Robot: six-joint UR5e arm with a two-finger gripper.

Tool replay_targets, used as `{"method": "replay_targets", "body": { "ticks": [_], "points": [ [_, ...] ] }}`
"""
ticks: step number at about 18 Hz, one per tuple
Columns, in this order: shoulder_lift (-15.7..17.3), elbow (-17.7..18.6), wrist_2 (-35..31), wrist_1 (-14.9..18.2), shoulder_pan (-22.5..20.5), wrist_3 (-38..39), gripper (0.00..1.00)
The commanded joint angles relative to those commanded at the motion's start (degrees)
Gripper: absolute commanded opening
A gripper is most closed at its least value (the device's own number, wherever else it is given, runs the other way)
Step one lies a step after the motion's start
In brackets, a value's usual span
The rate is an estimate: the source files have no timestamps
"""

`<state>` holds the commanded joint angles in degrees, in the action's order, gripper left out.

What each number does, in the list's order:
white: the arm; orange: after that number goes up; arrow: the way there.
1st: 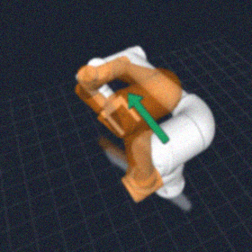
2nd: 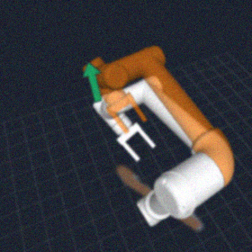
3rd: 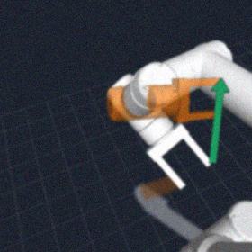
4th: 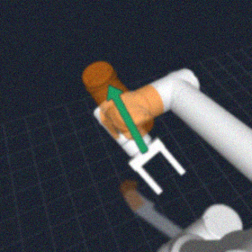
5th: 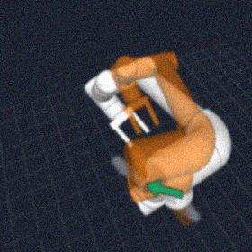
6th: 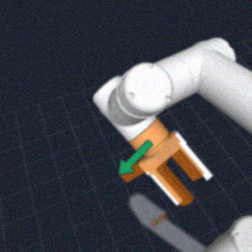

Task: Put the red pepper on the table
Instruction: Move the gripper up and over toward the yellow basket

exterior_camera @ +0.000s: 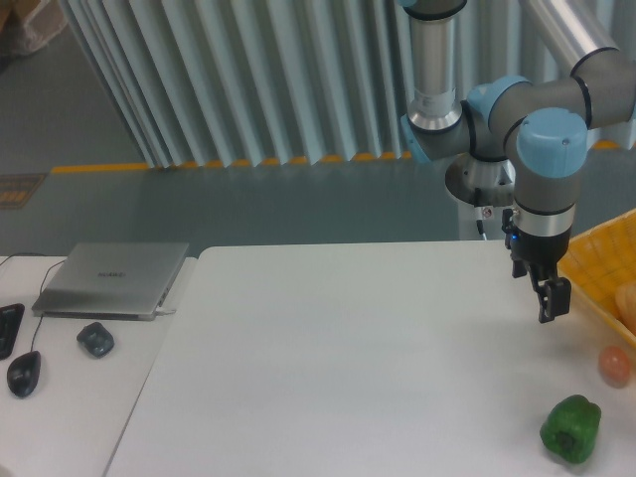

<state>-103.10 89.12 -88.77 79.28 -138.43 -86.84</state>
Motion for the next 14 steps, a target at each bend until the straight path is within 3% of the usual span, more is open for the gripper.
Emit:
{"method": "replay_targets", "body": {
  "ticks": [7,11,14],
  "points": [
    [0.35,1.14,-0.18,-0.62,-0.26,-0.18,1.0],
    [1.93,6.05,0.26,-6.83,-2.28,0.0,1.0],
    [2.2,6.24,0.61,-7.74,-2.9,1.22,1.0]
  ]
}}
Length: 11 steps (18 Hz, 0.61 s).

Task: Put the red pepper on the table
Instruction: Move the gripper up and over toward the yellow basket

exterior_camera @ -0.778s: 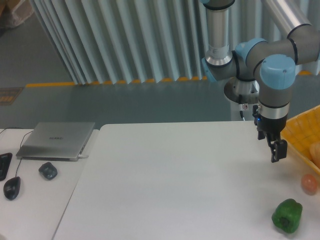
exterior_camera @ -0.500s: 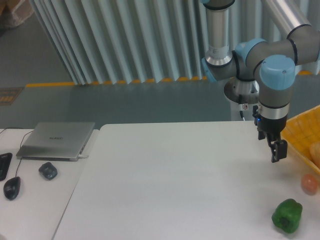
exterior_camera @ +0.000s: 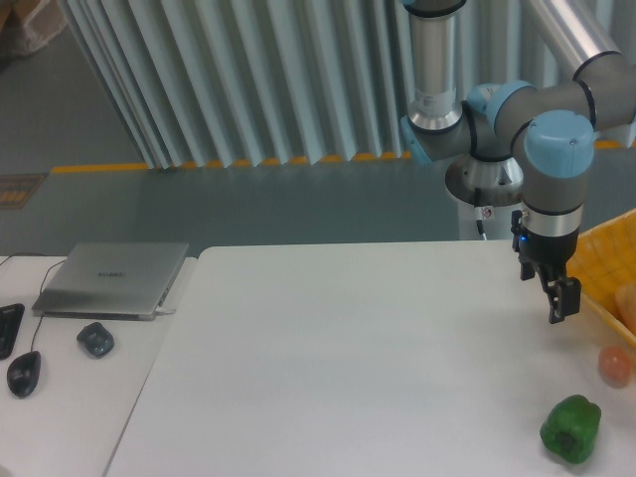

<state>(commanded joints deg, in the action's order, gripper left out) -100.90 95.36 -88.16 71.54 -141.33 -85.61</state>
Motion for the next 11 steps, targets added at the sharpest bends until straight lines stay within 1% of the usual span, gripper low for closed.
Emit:
{"method": "replay_targets", "body": {
  "ticks": [2,3,4,6,9,10,11],
  "points": [
    [-0.17,0.17,1.31,-1.31,-0.35,1.67,1.0],
    [-0.26,0.35,1.32,-2.8,-0.35,2.03,1.0],
    [-0.26,0.18,0.8,-3.25,-0.44,1.68,1.0],
    [-0.44,0.18,-2.97,-3.34,-1.84,-0.42,1.0],
    [-0.35,0.88,-3.78,-3.17,-4.38,-9.36,1.0],
    [-0.35,0.97,-3.6,-2.73,-5.88,-14.27,1.0],
    [-0.18,0.97,-3.69,-2.46,-7.2,-17.62,1.0]
  ]
}}
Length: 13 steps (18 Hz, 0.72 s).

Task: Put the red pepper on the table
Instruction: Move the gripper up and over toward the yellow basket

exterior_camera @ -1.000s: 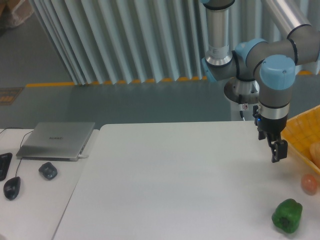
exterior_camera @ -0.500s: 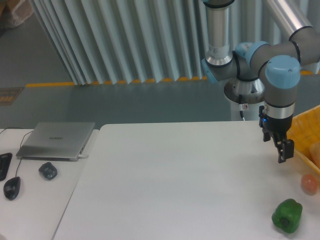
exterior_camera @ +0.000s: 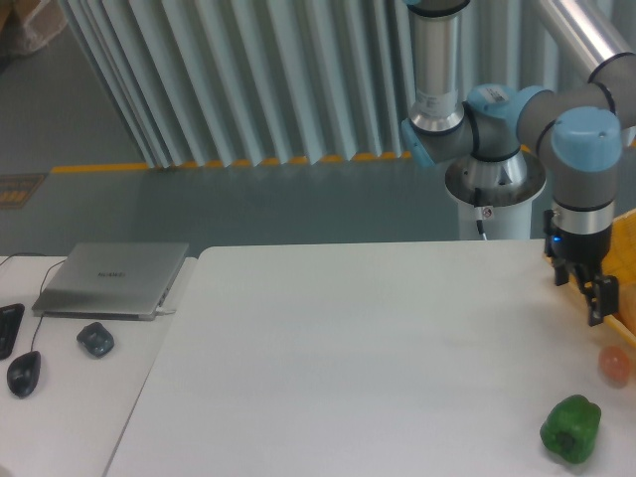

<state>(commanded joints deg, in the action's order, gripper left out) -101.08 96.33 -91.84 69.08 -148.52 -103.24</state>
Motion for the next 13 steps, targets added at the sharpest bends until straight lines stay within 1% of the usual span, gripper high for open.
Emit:
{"method": "replay_targets", "body": {
  "ticks": [1,2,4,6,8,10,11,12,13],
  "points": [
    [0.18,0.26,-0.09,0.44,-0.88,-1.69,1.0],
    [0.7,0.52,-0.18,1.66,-2.02,-2.92,1.0],
    [1.4,0.7,-0.35,3.42,-3.0,-4.68,1.0],
    [2.11,0.97,-0.53,6.67,-4.92,-7.93,1.0],
    [2.55,0.97,-1.4,8.87,-6.51,-10.83,1.0],
    [2.99,1.14,-2.19,10.19,-7.48,-11.89,1.0],
    [2.99,1.32,-2.81,10.28,-7.92,-12.51,1.0],
    [2.99,1.41,-3.68,10.37,-8.27,-14.25,1.0],
    [2.99,1.49,-5.52,10.46,-8.97,-18.27,1.0]
  ]
}}
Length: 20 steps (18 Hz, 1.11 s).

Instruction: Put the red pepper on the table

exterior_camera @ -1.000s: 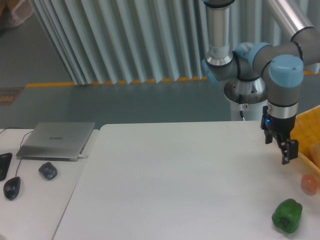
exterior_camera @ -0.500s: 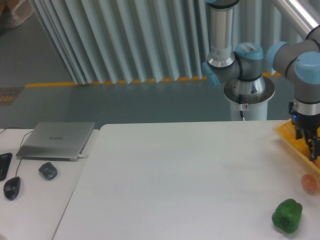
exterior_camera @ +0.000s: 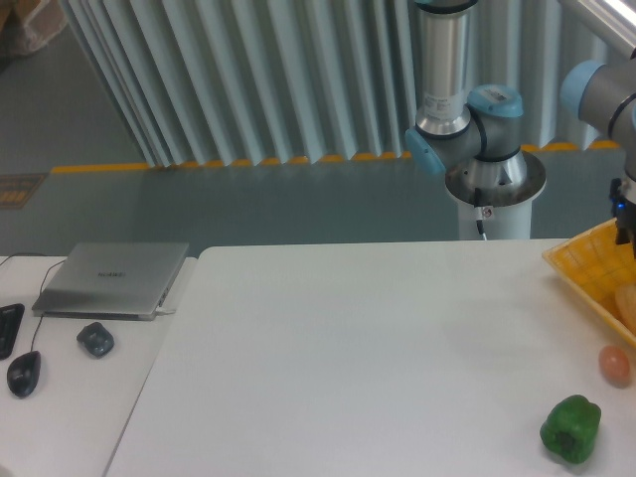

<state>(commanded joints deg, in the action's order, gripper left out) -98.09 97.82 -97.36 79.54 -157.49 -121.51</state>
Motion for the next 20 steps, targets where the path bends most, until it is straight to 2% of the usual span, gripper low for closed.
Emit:
{"method": "replay_targets", "body": {
  "ticks": [1,5,8,12,15,20],
  "points": [
    [0.0,0.0,-0.89,0.0,-1.05,-4.13,1.0],
    [-0.35,0.09,-0.72,-0.17,-4.13,-9.69,1.0],
    [-1.22,-0.35,-0.81,-0.96,-5.71,-18.39,1.0],
    [-5.0,-1.4,-0.9,-4.21,-5.72,-22.53,1.0],
    [-6.85,-1.93,-2.83,-4.92,-5.98,-24.3,1.0],
    [-7.03,-2.02,-3.01,-5.18,-6.95,-25.35,1.0]
  ]
}}
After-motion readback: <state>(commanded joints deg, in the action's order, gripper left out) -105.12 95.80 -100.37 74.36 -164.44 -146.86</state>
